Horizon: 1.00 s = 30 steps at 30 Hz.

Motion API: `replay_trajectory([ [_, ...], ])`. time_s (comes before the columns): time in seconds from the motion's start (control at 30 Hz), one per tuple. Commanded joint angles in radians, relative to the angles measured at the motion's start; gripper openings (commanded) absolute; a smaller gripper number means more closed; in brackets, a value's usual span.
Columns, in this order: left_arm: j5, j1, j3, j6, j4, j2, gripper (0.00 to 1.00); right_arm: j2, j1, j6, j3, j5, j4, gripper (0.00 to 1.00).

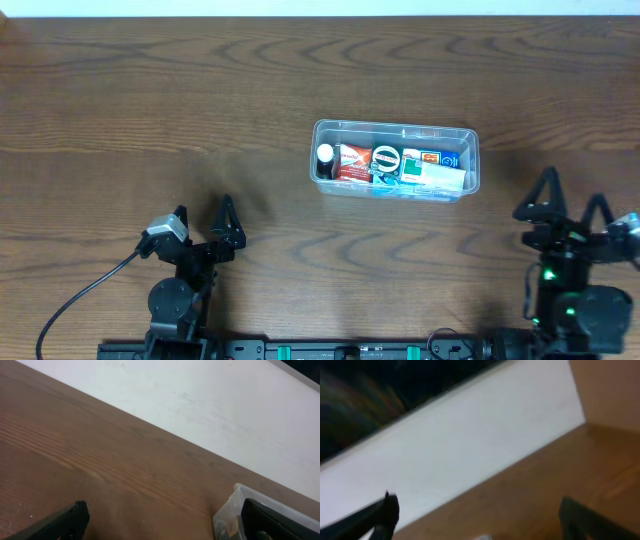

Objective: Pack container

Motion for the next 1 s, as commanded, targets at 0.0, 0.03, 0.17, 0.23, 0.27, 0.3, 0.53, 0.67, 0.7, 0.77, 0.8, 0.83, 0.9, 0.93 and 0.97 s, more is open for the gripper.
replay_trajectory([
  [0.0,-0.019,0.005,-0.021,0.002,-0.036,-0.005,0.98,-0.066,0.016,0.006,-0.143,-0.040,0.125,0.99],
  [0.03,-0.018,0.005,-0.021,0.002,-0.036,-0.005,0.98,-0.087,0.017,0.005,-0.187,-0.039,0.171,0.99],
  [0.17,-0.019,0.005,-0.021,0.002,-0.036,-0.005,0.98,-0.160,0.022,-0.014,-0.313,-0.040,0.283,0.99],
  [0.23,-0.018,0.005,-0.021,0.002,-0.036,-0.005,0.98,-0.198,0.023,-0.013,-0.360,-0.040,0.288,0.99],
  [0.27,-0.019,0.005,-0.021,0.002,-0.036,-0.005,0.98,-0.209,0.024,-0.013,-0.373,-0.040,0.289,0.99],
  [0.3,-0.018,0.005,-0.021,0.002,-0.036,-0.005,0.98,-0.214,0.026,-0.021,-0.389,-0.040,0.293,0.99],
  [0.53,-0.018,0.005,-0.021,0.002,-0.036,-0.005,0.98,-0.214,0.056,-0.224,-0.418,-0.064,0.257,0.99],
  [0.67,-0.018,0.005,-0.021,0.002,-0.036,-0.005,0.98,-0.214,0.067,-0.436,-0.418,-0.167,0.182,0.99],
  [0.7,-0.018,0.005,-0.021,0.002,-0.036,-0.005,0.98,-0.214,0.067,-0.457,-0.418,-0.180,0.154,0.99],
  [0.77,-0.019,0.005,-0.021,0.002,-0.036,-0.005,0.98,-0.214,0.066,-0.465,-0.418,-0.183,0.097,0.99],
  [0.8,-0.018,0.005,-0.021,0.002,-0.036,-0.005,0.98,-0.214,0.066,-0.465,-0.418,-0.186,0.071,0.99],
  [0.83,-0.018,0.005,-0.021,0.002,-0.036,-0.005,0.98,-0.214,0.065,-0.465,-0.418,-0.190,0.075,0.99],
  [0.9,-0.018,0.005,-0.021,0.002,-0.036,-0.005,0.98,-0.214,0.063,-0.466,-0.418,-0.190,0.077,0.99],
  [0.93,-0.018,0.005,-0.021,0.002,-0.036,-0.005,0.98,-0.214,0.062,-0.466,-0.418,-0.190,0.077,0.99],
  [0.97,-0.019,0.005,-0.021,0.002,-0.036,-0.005,0.98,-0.214,0.061,-0.466,-0.418,-0.190,0.077,0.99],
])
